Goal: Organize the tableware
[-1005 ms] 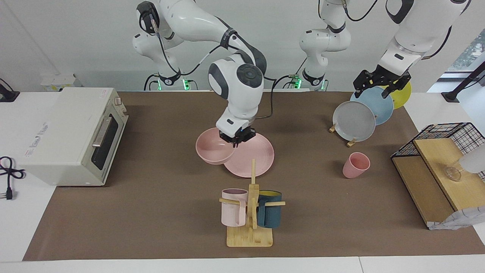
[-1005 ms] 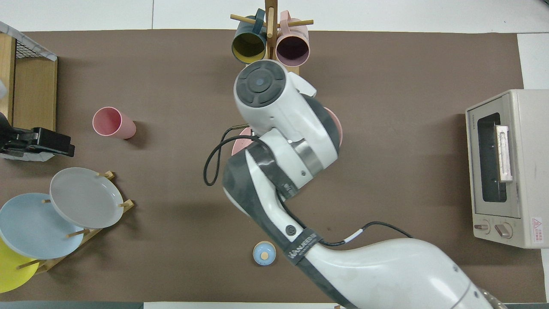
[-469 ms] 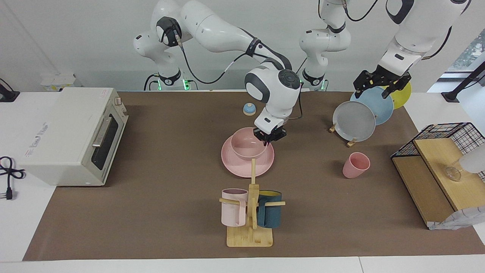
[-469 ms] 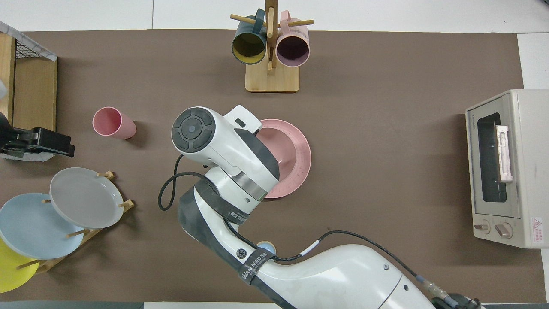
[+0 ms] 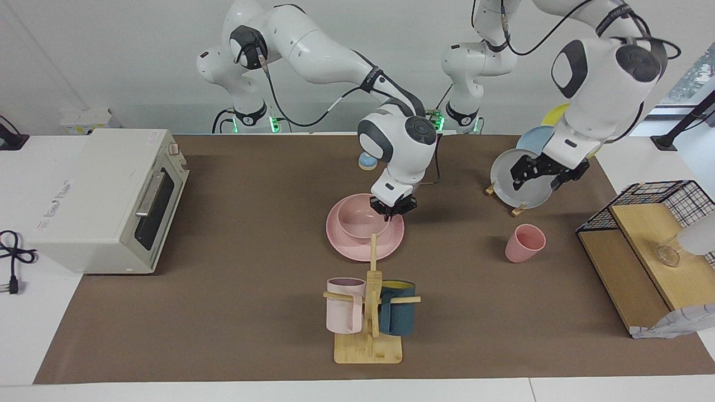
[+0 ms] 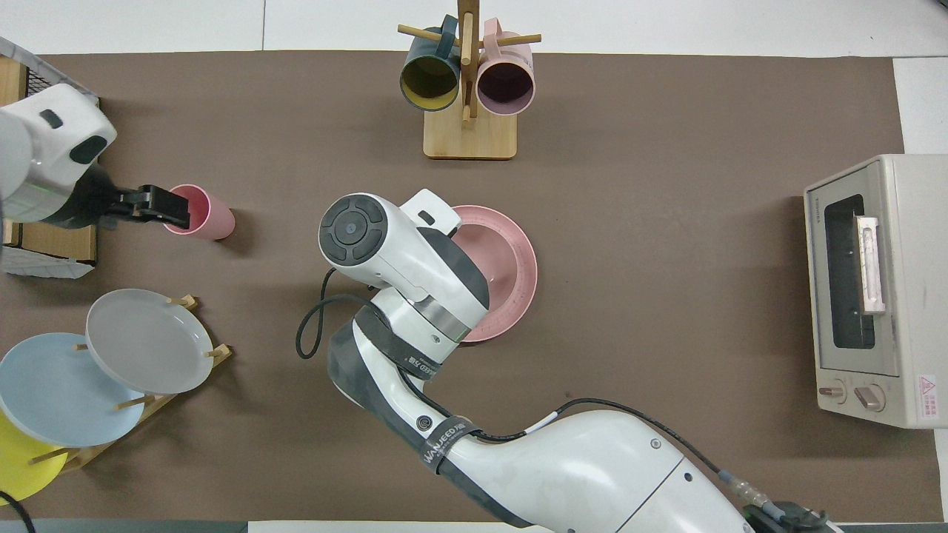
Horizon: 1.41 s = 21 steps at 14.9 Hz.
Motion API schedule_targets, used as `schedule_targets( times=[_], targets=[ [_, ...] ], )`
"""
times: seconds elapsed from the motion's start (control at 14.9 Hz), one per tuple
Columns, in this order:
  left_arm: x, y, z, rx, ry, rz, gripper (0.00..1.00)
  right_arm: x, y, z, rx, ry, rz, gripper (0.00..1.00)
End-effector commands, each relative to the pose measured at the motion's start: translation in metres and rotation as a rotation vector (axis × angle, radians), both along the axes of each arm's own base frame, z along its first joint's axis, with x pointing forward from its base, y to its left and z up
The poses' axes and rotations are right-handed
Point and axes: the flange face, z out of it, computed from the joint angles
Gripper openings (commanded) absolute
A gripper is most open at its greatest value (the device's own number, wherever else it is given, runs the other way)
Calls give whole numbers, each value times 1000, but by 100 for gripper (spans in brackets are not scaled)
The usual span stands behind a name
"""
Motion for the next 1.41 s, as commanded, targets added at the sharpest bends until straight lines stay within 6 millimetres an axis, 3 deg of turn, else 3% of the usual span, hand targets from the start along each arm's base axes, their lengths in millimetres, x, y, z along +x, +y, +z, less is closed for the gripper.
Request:
schedule_targets(
  times=[0.0, 0.07, 0.13, 0.2, 0.27, 0.34, 0.54, 0.67, 0.8, 0.87, 0.94, 1.01, 1.07, 1.21, 1.34],
  targets=[
    [32, -13, -57, -17, -12, 29, 100, 2, -14, -3, 19, -5, -31, 9],
    [35, -13, -67, -17, -7, 31, 100, 4, -17, 4, 12, 1, -36, 21],
    [36, -13, -74, -16, -1, 33, 100, 6, -23, 10, -15, 22, -43, 43],
    [36, -13, -76, -16, -1, 48, 100, 7, -23, 19, -16, 19, -42, 71],
    [35, -13, -81, -14, 9, 69, 100, 11, -23, 32, -6, 8, -47, 91],
    [34, -14, -86, -12, 18, 94, 100, 15, -28, 43, -7, 9, -58, 100],
    [26, -18, -102, -7, 31, 153, 100, 39, -69, 100, 6, -7, -96, 100],
    [20, -20, -114, -7, 19, 163, 100, 60, -125, 149, 43, -29, -65, 100],
    [21, -15, -118, -9, 7, 170, 89, 73, -194, 192, 54, -13, -74, 100],
    [21, -15, -119, -9, 7, 168, 81, 77, -233, 210, 53, 1, -71, 100],
    [21, -15, -119, -10, 5, 164, 61, 77, -266, 228, 57, 13, -52, 100],
    [21, -14, -119, -10, 3, 158, 22, 77, -304, 242, 51, 32, -46, 100],
    [22, -13, -118, -9, -2, 151, 0, 72, -333, 256, 47, 44, -63, 100],
    [24, -11, -117, -12, -14, 109, 0, 61, -380, 272, 45, 48, -89, 100],
    [26, -8, -114, -6, -18, 88, 0, 51, -406, 273, 37, 64, -75, 100]
  ],
)
